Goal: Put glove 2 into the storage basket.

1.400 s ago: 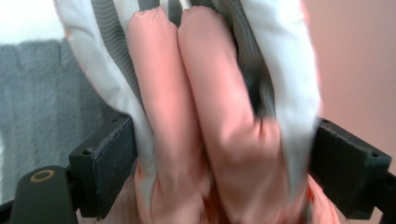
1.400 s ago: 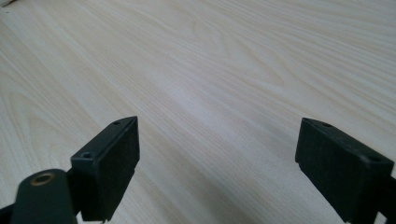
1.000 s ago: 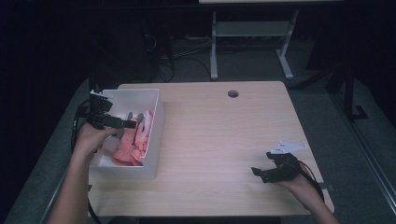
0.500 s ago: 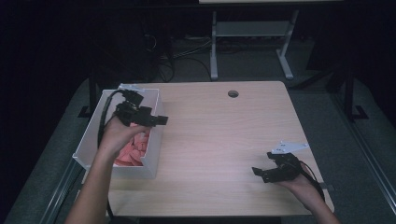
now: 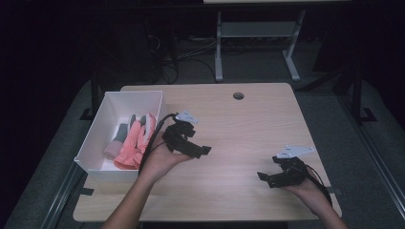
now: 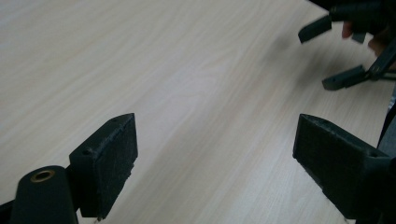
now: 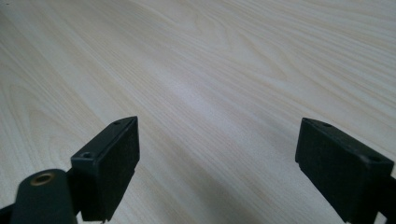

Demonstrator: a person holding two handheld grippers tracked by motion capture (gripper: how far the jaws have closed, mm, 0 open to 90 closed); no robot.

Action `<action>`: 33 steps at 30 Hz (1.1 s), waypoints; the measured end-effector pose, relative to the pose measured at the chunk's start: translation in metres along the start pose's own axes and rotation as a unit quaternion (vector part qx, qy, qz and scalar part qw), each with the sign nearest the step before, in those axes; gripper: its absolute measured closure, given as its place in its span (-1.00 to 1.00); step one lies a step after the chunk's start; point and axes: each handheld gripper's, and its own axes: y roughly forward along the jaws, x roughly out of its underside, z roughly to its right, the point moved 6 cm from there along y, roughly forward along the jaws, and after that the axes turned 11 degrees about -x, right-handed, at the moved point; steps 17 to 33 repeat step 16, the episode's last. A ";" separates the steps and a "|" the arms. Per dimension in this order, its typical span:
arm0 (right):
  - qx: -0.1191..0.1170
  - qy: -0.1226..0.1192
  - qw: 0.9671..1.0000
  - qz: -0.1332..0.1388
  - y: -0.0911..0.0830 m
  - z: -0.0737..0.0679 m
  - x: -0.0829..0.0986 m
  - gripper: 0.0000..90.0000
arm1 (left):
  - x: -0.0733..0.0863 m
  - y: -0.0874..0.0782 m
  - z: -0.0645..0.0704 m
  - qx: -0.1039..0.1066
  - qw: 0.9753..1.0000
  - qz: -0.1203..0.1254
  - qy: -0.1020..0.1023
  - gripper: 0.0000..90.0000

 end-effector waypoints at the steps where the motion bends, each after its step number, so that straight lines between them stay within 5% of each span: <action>1: 0.000 -0.001 1.000 0.000 0.000 0.000 0.000 -0.70 | 0.003 0.005 0.004 0.004 1.000 -0.002 0.003 -0.70; 8: -0.003 -0.003 1.000 -0.007 0.002 -0.001 0.002 -0.70 | 0.027 0.036 0.027 0.027 0.999 -0.015 0.026 -0.70; 11: -0.002 -0.006 1.000 -0.011 0.003 -0.001 0.002 -0.70 | 0.032 0.042 0.031 0.029 0.999 -0.008 0.020 -0.70; 33: -0.003 -0.002 1.000 -0.010 0.003 -0.001 0.002 -0.70 | 0.036 0.042 0.029 0.029 0.999 -0.006 0.022 -0.70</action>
